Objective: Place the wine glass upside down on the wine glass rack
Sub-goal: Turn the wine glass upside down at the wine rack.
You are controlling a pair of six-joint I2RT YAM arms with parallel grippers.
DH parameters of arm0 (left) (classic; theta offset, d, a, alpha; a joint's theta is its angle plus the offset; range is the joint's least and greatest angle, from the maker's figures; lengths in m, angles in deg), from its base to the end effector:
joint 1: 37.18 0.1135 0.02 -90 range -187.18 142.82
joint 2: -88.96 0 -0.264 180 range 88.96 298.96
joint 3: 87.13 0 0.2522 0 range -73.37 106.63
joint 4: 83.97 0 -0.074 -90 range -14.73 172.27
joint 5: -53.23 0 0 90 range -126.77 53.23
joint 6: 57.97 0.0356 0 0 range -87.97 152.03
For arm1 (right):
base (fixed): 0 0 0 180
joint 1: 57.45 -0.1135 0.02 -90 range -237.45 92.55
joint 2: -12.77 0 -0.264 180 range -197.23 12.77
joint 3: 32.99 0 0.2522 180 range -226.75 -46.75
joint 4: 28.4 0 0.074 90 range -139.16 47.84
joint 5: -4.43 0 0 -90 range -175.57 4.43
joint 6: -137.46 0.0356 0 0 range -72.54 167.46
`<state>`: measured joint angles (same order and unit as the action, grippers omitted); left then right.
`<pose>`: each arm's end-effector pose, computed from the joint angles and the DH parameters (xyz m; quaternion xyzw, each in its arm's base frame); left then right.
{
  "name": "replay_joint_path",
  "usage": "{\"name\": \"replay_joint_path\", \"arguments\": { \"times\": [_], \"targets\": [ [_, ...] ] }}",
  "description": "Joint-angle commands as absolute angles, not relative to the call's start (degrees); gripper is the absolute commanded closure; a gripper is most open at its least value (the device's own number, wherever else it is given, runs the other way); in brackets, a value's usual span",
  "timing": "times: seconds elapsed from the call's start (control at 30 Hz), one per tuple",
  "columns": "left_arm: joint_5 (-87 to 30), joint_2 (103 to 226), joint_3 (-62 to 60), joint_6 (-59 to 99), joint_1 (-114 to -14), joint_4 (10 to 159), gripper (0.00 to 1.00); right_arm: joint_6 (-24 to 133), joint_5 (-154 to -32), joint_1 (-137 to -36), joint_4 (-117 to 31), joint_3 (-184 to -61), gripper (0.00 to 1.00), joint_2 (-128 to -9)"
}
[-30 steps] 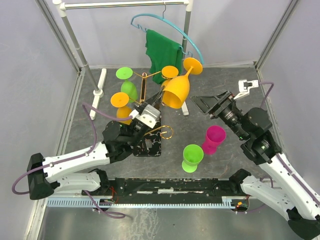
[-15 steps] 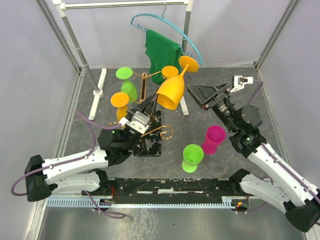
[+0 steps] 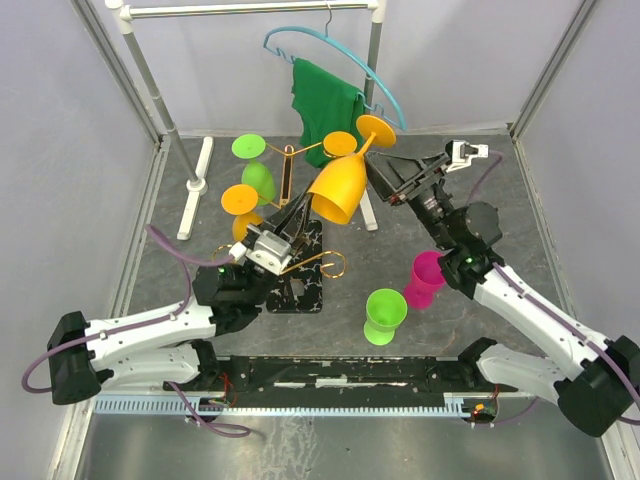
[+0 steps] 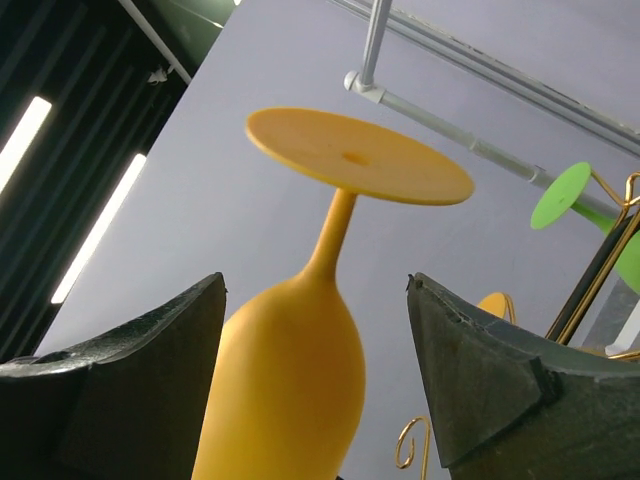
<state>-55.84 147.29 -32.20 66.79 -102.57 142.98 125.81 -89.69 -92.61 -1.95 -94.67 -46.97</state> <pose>0.0985 -0.1871 0.3974 0.2005 0.3663 -0.1764 0.8913 0.1909 0.1376 0.4021 0.1597 0.4872 0.7280 0.4552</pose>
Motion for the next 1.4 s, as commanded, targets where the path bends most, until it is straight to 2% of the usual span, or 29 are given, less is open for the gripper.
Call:
{"name": "replay_joint_path", "arguments": {
  "times": [0.0, 0.17, 0.27, 0.47, 0.77, 0.87, 1.13, 1.2, 1.37],
  "targets": [
    [-55.58, 146.09, -32.86, 65.60, -103.00, 148.04, 0.97, 127.87, -91.06, -92.93, 5.31, -96.19, 0.21, -49.09],
    [-55.93, 146.49, -33.61, 65.52, -102.97, 149.42, 0.97, 128.15, -91.09, -93.22, 9.83, -96.58, 0.40, -51.31],
    [-56.34, 147.24, -34.10, 65.34, -103.00, 150.56, 0.97, 128.63, -91.78, -93.49, 11.53, -96.90, 0.46, -52.47],
    [-57.20, 147.99, -34.70, 65.59, -102.94, 152.44, 0.97, 128.86, -93.11, -94.21, 11.92, -97.24, 0.56, -53.52],
    [-56.33, 147.97, -35.51, 64.10, -102.93, 153.26, 0.97, 128.06, -93.22, -94.65, 12.06, -97.27, 0.59, -54.40],
    [-56.20, 147.58, -36.20, 63.66, -103.02, 153.41, 0.97, 128.08, -93.30, -94.64, 12.62, -97.15, 0.63, -54.76],
    [-55.60, 146.18, -37.13, 63.39, -103.01, 152.06, 0.97, 126.96, -92.73, -94.72, 13.36, -96.51, 0.88, -54.24],
    [-55.75, 145.50, -37.52, 63.52, -103.00, 151.50, 0.95, 126.16, -92.49, -94.72, 12.72, -96.13, 0.95, -53.62],
    [-56.64, 143.73, -38.85, 64.42, -102.95, 149.73, 0.70, 122.96, -91.65, -94.71, 9.46, -95.79, 0.99, -51.36]
  ]
}}
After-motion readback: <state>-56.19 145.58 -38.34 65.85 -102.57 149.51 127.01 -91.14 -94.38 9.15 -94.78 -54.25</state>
